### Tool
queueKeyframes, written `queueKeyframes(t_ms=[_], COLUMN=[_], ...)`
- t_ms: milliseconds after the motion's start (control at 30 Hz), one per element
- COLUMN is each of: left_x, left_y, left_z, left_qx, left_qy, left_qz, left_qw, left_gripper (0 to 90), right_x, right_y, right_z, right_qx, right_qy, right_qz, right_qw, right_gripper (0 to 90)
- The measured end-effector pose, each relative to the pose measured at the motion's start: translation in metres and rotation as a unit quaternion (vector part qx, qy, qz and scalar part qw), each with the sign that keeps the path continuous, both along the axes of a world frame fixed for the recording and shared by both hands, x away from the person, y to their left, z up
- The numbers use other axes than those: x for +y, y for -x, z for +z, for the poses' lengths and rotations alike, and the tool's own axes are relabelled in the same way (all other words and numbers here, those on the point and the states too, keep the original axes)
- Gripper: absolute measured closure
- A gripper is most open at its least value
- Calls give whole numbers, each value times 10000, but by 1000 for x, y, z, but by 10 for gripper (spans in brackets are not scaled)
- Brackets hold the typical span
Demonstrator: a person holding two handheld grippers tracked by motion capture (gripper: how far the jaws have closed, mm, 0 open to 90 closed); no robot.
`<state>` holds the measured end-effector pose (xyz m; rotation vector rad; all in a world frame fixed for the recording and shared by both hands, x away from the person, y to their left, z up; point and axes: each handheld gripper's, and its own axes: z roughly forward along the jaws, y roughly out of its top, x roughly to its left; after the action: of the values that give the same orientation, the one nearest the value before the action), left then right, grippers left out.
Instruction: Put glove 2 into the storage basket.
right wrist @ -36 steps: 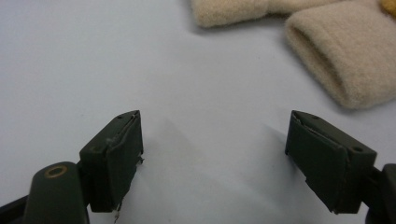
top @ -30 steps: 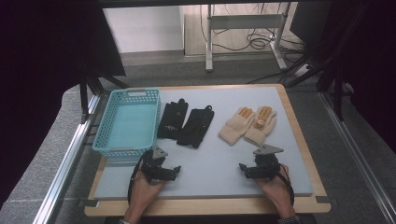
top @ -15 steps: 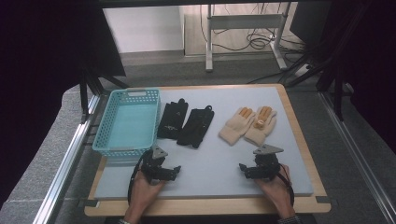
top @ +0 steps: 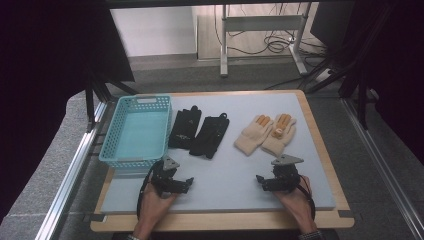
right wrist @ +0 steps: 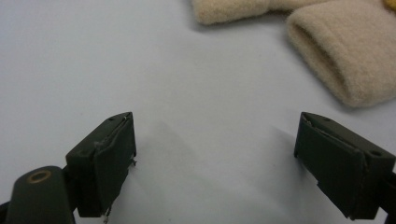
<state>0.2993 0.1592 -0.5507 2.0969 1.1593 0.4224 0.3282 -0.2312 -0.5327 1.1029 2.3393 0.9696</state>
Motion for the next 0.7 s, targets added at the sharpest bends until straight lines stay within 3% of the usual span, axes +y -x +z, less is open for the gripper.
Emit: queueKeyframes(t_ms=[700], left_x=[0], left_y=[0], left_z=[0], left_qx=[6], left_qy=[-2], left_qz=[4], left_qw=[10000], left_gripper=[64], right_x=[23], right_y=[-22], right_z=[21], right_qx=[-114], right_qy=[-106], right_qz=[196], right_qw=[9997], right_gripper=[133])
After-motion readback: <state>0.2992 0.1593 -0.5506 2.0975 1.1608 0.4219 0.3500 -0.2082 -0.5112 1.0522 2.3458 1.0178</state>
